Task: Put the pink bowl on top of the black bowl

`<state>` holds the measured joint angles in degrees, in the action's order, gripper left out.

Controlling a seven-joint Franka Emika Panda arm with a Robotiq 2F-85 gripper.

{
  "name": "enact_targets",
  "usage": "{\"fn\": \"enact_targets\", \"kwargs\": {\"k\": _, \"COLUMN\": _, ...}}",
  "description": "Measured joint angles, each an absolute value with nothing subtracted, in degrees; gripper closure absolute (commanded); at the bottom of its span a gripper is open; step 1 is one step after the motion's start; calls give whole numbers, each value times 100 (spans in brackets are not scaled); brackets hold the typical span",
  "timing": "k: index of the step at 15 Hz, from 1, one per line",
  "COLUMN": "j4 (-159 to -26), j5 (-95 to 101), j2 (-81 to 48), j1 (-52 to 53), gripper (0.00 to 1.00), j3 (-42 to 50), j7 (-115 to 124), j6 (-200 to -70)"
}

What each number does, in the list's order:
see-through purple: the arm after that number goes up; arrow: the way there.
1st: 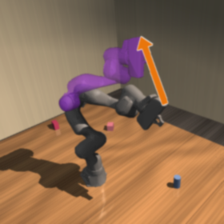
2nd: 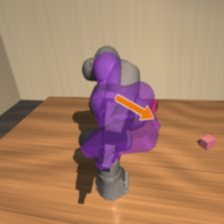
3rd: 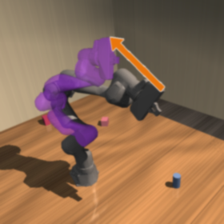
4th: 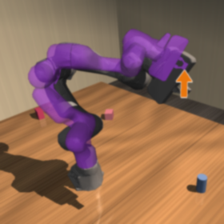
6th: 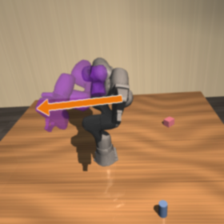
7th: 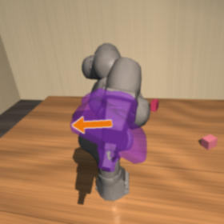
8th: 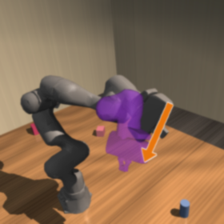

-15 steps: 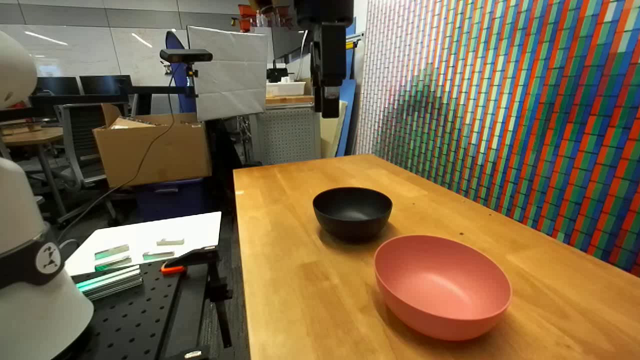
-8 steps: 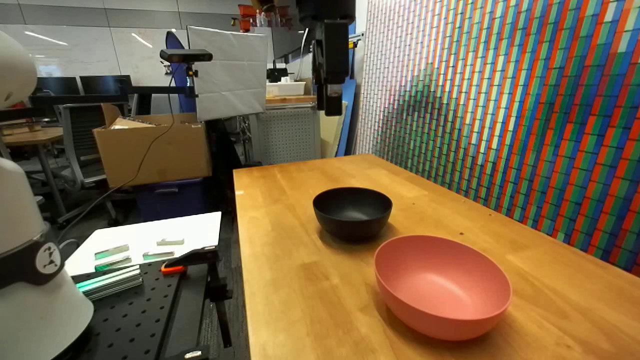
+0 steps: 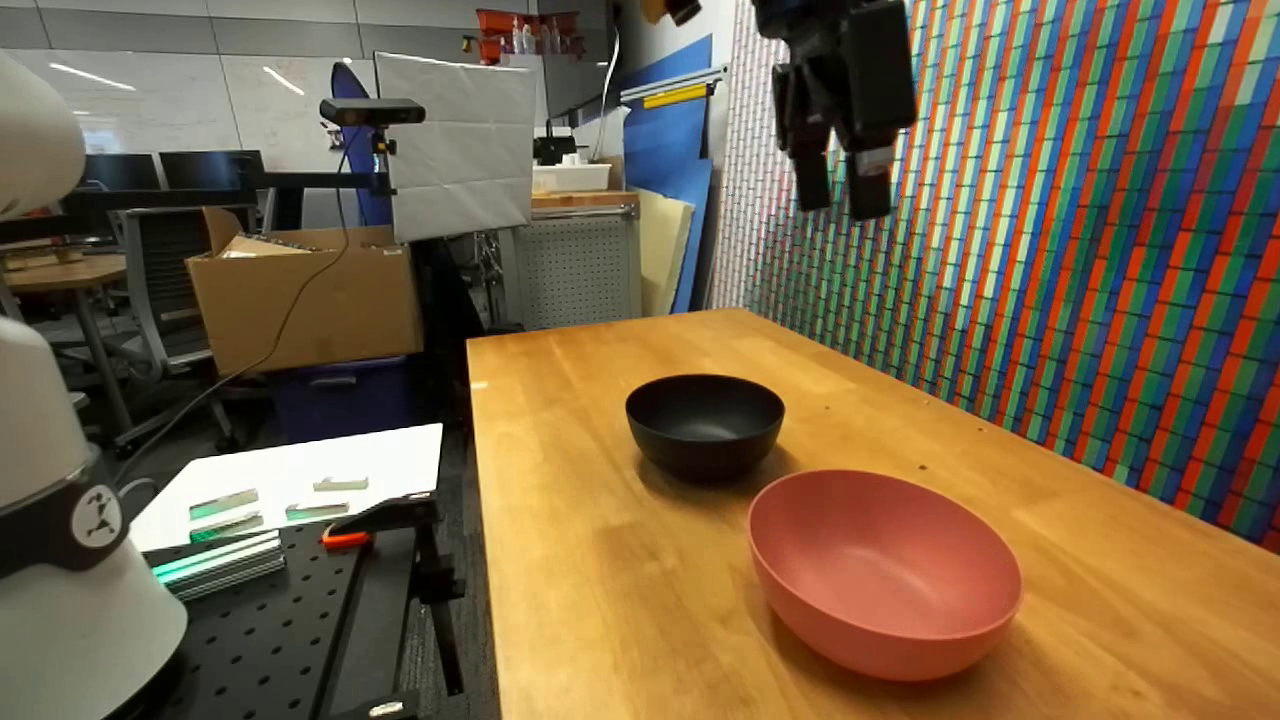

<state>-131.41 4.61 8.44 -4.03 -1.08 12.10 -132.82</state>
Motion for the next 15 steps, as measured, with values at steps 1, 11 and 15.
{"fn": "enact_targets", "kwargs": {"k": 1, "j4": -12973, "j5": 527, "j2": 579, "j1": -437, "gripper": 0, "j3": -76, "j7": 1256, "j6": -13371}}
{"fn": "enact_targets", "kwargs": {"k": 11, "j4": -12043, "j5": 1182, "j2": -1793, "j1": 42, "gripper": 0, "j3": 18, "j7": 2174, "j6": -13947}}
{"fn": "enact_targets", "kwargs": {"k": 15, "j4": -12001, "j5": 1190, "j2": -2163, "j1": 376, "gripper": 0, "j3": 109, "j7": 2350, "j6": -13978}}
